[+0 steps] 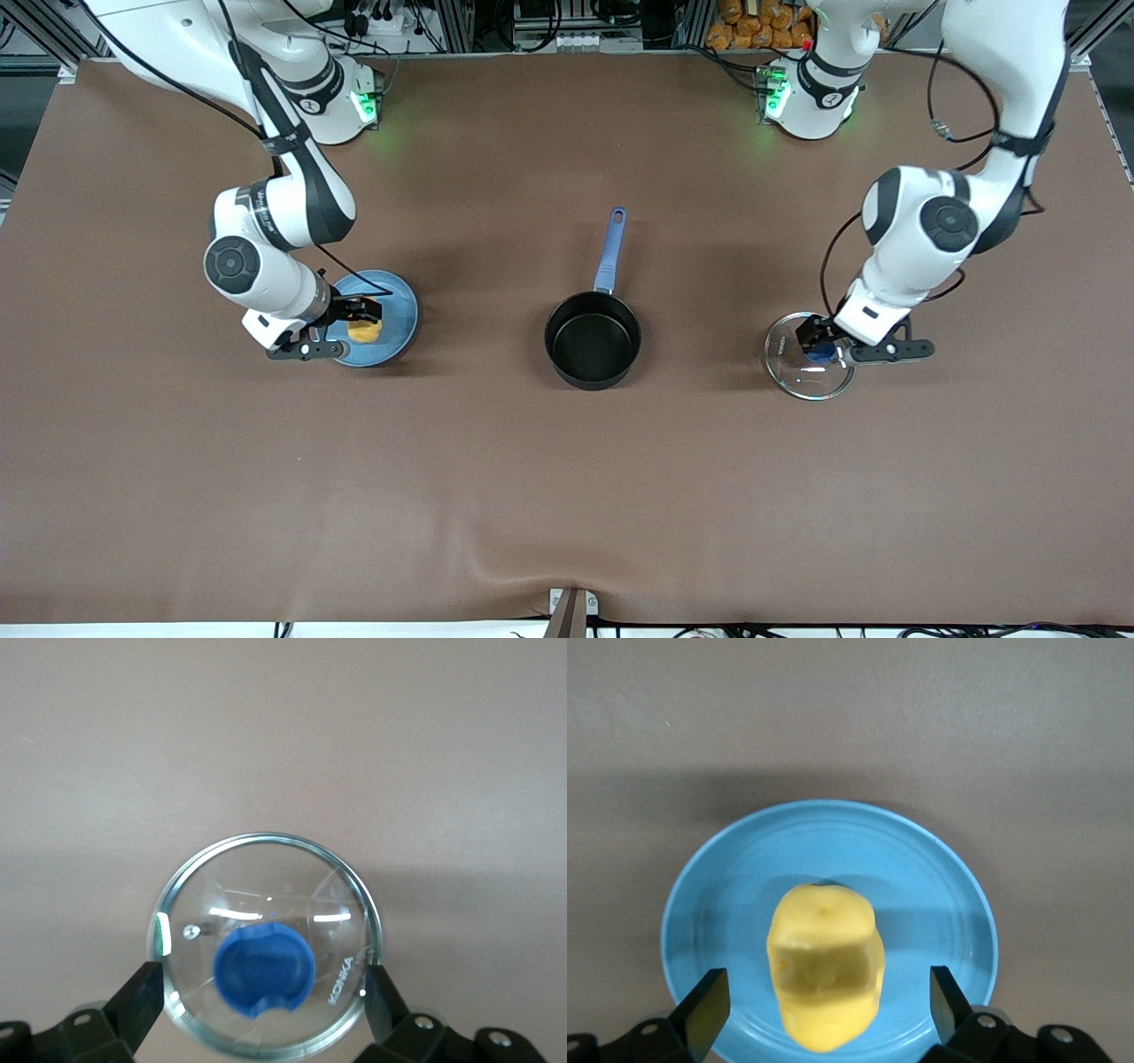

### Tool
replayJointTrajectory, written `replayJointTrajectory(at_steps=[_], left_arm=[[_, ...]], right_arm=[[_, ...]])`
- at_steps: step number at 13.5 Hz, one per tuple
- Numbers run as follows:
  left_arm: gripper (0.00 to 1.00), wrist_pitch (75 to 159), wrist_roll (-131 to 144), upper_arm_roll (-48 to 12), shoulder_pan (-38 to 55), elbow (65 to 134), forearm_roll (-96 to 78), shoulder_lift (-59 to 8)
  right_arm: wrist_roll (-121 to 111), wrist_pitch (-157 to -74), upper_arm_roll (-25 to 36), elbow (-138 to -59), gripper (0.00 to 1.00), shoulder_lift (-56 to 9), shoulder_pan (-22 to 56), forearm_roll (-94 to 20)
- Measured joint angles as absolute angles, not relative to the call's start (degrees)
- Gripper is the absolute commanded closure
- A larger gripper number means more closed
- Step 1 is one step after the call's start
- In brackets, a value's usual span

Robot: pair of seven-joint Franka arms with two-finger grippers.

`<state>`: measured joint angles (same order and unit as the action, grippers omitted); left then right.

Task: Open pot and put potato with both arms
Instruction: 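Grasp the yellow potato with the right gripper while the left gripper withdraws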

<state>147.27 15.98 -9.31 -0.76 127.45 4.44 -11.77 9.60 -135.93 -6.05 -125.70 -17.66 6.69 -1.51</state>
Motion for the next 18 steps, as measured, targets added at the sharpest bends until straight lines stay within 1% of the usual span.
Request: replayJointTrajectory(at_steps=[2, 3, 4, 5, 6, 7, 8, 9, 11, 13, 16, 18], left_arm=[[0.00, 138.01, 15.93, -9.31, -0.76, 123.85, 4.44, -7.91], [0.00, 133.09, 15.81, -9.31, -0.76, 121.50, 4.44, -6.57], [0.00, 128.08, 15.52, -9.30, -0.76, 118.81, 4.44, -5.61], [0.00, 123.18, 15.01, -9.30, -0.76, 115.88, 4.18, -5.01], [0.00, 118.46, 14.28, -9.27, -0.77, 112.74, 3.25, -4.71], [0.00, 114.05, 13.20, -9.12, -0.78, 109.48, 2.20, -4.63], [0.00, 110.06, 12.45, -8.91, -0.81, 106.36, 1.60, -4.60], [0.00, 106.05, 12.24, -8.74, -0.98, 103.21, 1.27, -4.58], [0.00, 99.78, 11.81, -8.70, -1.80, 98.03, 0.52, -4.57], [0.00, 95.76, 11.17, -8.66, -2.32, 94.11, -0.14, -4.59], [0.00, 92.10, 11.17, -8.66, -2.72, 89.88, -0.25, -4.61], [0.00, 90.98, 11.17, -8.67, -2.79, 88.08, -0.26, -4.64]], right_arm=[[9.58, -137.73, -6.06, -127.09, 0.02, -18.10, 7.09, -1.51], [9.58, -138.33, -6.07, -127.49, 0.06, -18.35, 7.28, -1.51], [9.58, -139.09, -6.09, -127.77, 0.14, -18.62, 7.49, -1.51], [9.58, -139.83, -6.11, -128.06, 0.24, -18.85, 7.70, -1.51], [9.58, -140.25, -6.11, -128.26, 0.35, -19.08, 7.84, -1.51], [9.40, -140.49, -6.11, -128.38, 0.57, -19.35, 7.87, -1.51], [8.33, -140.58, -6.06, -128.45, 0.86, -19.62, 7.87, -1.46], [6.60, -140.53, -5.98, -128.40, 1.00, -19.63, 7.86, -1.47], [4.94, -140.19, -5.96, -128.21, 1.00, -19.55, 7.86, -1.47], [5.06, -137.08, -6.01, -125.82, 1.00, -19.54, 7.87, -1.52], [10.22, -128.12, -6.31, -115.60, 1.00, -19.42, 9.67, -1.83], [16.56, -120.85, -6.45, -105.45, 1.00, -19.75, 13.54, -5.07]])
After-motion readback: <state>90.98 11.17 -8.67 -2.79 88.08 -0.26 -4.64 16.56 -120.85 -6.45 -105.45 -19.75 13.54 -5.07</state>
